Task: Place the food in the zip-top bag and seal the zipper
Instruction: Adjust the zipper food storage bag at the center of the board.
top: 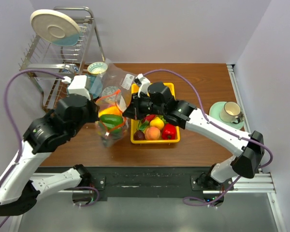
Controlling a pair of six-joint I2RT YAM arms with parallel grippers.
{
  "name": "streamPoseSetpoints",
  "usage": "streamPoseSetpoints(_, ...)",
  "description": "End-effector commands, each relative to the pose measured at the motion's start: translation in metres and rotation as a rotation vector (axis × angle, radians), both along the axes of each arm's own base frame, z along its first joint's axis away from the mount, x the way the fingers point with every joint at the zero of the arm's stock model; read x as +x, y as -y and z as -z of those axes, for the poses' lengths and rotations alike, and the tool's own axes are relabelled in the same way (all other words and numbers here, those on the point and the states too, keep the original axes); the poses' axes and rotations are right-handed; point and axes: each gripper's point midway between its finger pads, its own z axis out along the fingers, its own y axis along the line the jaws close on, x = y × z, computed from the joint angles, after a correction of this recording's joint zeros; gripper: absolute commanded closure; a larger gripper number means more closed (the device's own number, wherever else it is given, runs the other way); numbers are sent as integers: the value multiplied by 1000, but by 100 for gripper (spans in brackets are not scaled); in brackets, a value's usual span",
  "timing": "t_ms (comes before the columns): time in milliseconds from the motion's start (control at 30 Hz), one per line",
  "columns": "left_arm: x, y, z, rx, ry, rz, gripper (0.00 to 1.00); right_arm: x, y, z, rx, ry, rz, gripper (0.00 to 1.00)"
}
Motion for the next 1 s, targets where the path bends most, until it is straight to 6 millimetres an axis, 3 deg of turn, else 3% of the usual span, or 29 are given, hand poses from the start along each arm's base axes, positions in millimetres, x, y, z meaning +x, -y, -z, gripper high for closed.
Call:
streamPoseSetpoints(0, -1, -3, 21, 36, -7, 7, 100, -7, -2, 6, 34, -21, -14, 100)
streamPoseSetpoints(33, 0, 6, 46, 42, -46, 28, 100, -6, -3, -5, 51, -4, -14, 100)
streamPoseSetpoints(100, 2, 17, 62, 6, -63, 45, 100, -5, -5, -18, 68, 18, -19, 100)
streamPoseSetpoints(133, -1, 23, 81, 7, -100, 72, 100, -4, -6, -30, 80, 35, -25, 100)
streamPoseSetpoints(267, -1, 45, 103, -44, -127, 146, 100, -6, -15, -32, 90, 19, -63, 100)
streamPoseSetpoints(500, 9, 72, 97, -117, -109, 206, 100, -32, -45, 2, 135, -102, -143, 100)
streamPoseSetpoints(567, 10, 77, 94, -131, -107, 216, 100, -30, -46, 1, 142, -95, -130, 100)
streamPoseSetpoints(767, 15, 65, 79, -111, -58, 167, 100, -11, -17, 7, 41, -19, 14, 100)
streamPoseSetpoints(967, 15, 64, 90, -81, -81, 168, 100, 0, 13, 10, 24, 10, 127, 100)
